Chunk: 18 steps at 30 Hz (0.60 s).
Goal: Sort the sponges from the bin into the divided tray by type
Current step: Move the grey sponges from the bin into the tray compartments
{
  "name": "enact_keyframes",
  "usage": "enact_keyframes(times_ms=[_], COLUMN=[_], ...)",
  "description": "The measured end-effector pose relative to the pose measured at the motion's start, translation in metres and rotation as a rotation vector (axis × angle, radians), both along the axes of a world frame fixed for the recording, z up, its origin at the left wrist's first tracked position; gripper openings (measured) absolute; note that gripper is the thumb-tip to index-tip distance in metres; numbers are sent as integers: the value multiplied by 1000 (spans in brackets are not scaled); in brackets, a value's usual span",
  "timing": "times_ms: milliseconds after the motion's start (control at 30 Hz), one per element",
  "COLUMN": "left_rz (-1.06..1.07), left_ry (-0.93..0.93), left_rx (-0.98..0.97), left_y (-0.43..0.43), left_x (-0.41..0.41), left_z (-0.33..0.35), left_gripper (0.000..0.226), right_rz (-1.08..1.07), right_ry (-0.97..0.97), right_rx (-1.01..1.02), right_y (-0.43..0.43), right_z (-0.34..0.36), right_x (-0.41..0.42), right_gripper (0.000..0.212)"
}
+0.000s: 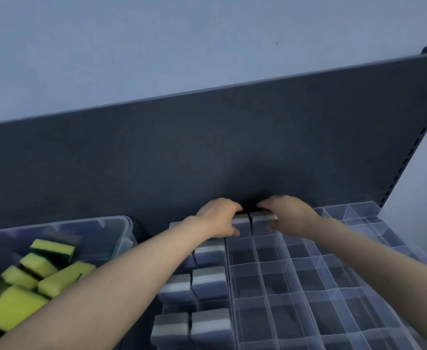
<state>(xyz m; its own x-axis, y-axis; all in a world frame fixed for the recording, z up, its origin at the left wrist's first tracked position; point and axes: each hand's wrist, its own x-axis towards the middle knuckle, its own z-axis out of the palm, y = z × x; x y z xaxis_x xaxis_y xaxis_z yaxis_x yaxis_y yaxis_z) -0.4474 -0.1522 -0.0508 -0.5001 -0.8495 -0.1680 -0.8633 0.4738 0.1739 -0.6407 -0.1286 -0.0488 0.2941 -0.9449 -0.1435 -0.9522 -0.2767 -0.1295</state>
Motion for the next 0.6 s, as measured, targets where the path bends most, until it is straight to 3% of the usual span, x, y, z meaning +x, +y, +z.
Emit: enact_keyframes(times_ms=[233,600], left_rz=[188,466], left_ry=[239,157], left_rx=[-221,-294], left_y=[42,94], left_x=[66,209], left_z=[36,41], left_gripper=[47,36], right_rz=[84,295], right_ry=[-256,-375], right_rx=[-200,-177], right_y=[19,36], right_z=[38,45], right_x=[38,166], right_gripper=[49,44])
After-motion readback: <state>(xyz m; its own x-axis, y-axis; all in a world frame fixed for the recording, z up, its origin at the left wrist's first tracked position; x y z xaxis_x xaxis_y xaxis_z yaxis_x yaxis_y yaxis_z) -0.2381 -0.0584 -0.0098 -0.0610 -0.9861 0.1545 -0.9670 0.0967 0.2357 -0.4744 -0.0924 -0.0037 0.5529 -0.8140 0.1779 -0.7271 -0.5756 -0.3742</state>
